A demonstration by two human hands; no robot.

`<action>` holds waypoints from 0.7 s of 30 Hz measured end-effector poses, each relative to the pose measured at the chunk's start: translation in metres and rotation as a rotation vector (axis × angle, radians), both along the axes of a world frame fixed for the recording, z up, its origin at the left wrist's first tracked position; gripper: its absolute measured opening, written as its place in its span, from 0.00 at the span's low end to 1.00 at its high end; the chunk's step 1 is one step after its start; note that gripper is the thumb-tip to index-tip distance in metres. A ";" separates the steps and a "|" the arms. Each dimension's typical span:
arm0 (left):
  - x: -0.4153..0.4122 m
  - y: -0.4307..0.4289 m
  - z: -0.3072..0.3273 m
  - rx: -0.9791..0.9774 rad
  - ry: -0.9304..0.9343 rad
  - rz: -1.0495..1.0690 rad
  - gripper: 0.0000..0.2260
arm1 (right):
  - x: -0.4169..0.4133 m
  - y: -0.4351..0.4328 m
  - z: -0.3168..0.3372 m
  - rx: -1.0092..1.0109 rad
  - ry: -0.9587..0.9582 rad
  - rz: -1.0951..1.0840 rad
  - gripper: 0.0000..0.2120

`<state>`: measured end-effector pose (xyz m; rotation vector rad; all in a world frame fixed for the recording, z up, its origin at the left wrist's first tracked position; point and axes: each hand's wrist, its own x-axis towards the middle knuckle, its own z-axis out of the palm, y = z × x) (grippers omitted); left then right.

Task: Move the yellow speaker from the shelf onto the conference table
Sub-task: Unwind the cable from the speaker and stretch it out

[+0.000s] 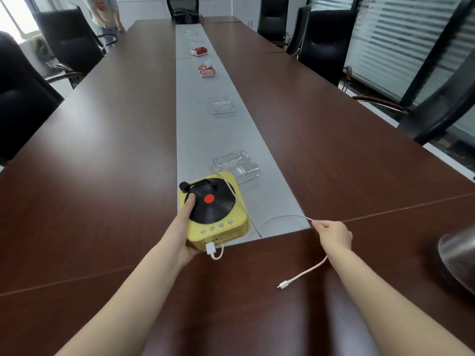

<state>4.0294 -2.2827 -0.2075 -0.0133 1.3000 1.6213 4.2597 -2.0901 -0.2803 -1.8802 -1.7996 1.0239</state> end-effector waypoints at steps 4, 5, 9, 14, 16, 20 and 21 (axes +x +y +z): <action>-0.001 0.002 -0.006 0.000 -0.015 0.008 0.16 | 0.008 -0.010 -0.016 0.096 -0.196 0.082 0.15; -0.001 0.002 -0.006 0.000 -0.018 0.009 0.16 | 0.010 -0.013 -0.019 0.127 -0.244 0.110 0.15; -0.003 0.002 -0.009 0.002 -0.025 0.012 0.16 | 0.006 -0.015 -0.017 0.146 -0.354 0.149 0.20; -0.005 0.001 -0.008 0.007 -0.006 0.021 0.17 | -0.034 -0.033 0.043 0.131 0.205 0.218 0.17; -0.005 0.001 -0.007 0.007 -0.003 0.024 0.16 | -0.055 -0.054 0.076 -0.024 0.496 0.347 0.20; -0.004 0.001 -0.006 0.007 0.004 0.023 0.17 | -0.084 -0.089 0.112 -0.053 0.608 0.531 0.22; -0.003 0.000 -0.006 0.008 0.000 0.014 0.17 | -0.088 -0.096 0.116 -0.021 0.614 0.526 0.21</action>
